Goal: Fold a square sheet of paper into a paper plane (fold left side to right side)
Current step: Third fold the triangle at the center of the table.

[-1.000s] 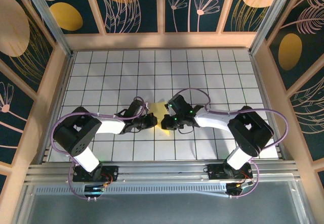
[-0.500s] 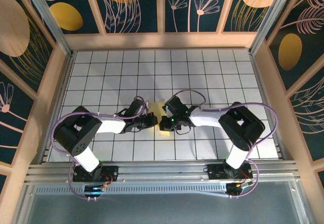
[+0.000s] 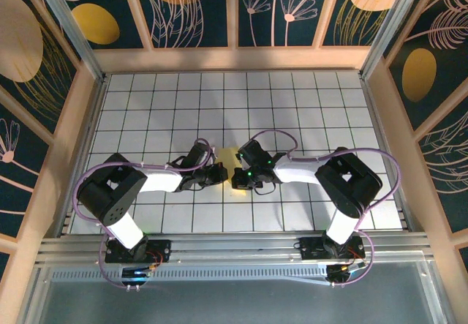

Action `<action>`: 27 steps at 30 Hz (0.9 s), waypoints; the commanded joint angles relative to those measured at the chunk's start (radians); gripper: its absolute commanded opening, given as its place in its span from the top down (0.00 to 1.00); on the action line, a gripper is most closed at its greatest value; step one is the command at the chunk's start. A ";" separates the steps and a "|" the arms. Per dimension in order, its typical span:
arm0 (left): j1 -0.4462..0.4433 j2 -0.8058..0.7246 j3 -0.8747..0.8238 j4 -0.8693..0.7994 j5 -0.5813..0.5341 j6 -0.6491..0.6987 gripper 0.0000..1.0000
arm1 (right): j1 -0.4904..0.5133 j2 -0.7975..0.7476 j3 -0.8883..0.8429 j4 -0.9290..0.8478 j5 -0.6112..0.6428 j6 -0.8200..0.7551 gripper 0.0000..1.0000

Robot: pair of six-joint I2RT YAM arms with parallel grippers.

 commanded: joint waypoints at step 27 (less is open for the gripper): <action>0.002 0.034 0.013 -0.130 -0.071 0.033 1.00 | -0.051 -0.164 -0.181 -0.206 0.006 -0.034 1.00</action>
